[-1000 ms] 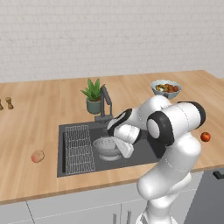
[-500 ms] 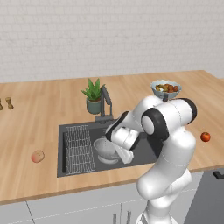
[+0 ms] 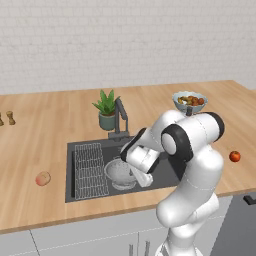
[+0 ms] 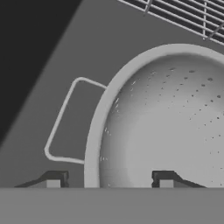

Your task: Put the colander in the sink, put the tangerine, peach, apple in the colander, and turn on the sink faucet and pour water over the colander.

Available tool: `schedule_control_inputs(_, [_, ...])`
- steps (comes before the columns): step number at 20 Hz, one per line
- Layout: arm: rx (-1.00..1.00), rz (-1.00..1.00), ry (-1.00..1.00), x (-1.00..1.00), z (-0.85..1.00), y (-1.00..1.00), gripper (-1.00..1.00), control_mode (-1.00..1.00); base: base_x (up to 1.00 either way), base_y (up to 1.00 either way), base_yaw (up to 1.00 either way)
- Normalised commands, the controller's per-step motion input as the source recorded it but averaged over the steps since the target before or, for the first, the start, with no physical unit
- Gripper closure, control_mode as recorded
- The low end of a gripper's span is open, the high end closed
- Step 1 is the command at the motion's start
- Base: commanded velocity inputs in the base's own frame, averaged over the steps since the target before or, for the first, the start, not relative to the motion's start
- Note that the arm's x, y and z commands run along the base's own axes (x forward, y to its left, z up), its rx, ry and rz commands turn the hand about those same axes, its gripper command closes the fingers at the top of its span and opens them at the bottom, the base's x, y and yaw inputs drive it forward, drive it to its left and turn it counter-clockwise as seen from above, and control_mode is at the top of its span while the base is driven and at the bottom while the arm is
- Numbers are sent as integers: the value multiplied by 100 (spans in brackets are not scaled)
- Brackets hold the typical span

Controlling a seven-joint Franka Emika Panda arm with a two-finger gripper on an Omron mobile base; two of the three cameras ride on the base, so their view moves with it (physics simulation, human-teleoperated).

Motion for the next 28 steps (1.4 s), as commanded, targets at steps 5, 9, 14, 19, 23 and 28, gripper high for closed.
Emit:
schedule_control_inputs(5, [0, -4, 3, -1, 56, 0, -100, -100, 0, 0, 0])
schedule_control_inputs(9, [0, -18, 5, -25, 87, -5, -100, -100, 0, 0, 0])
schedule_control_inputs(14, [0, -31, 4, -40, 75, -10, -100, -100, 0, 0, 0])
schedule_control_inputs(19, [0, -40, 6, -53, 56, -32, -100, -100, 0, 0, 0])
schedule_control_inputs(23, [0, -44, 11, -21, 80, -21, -100, -100, 0, 0, 0])
schedule_control_inputs(28, [0, -44, 12, -40, 62, -41, -100, -100, 0, 0, 0])
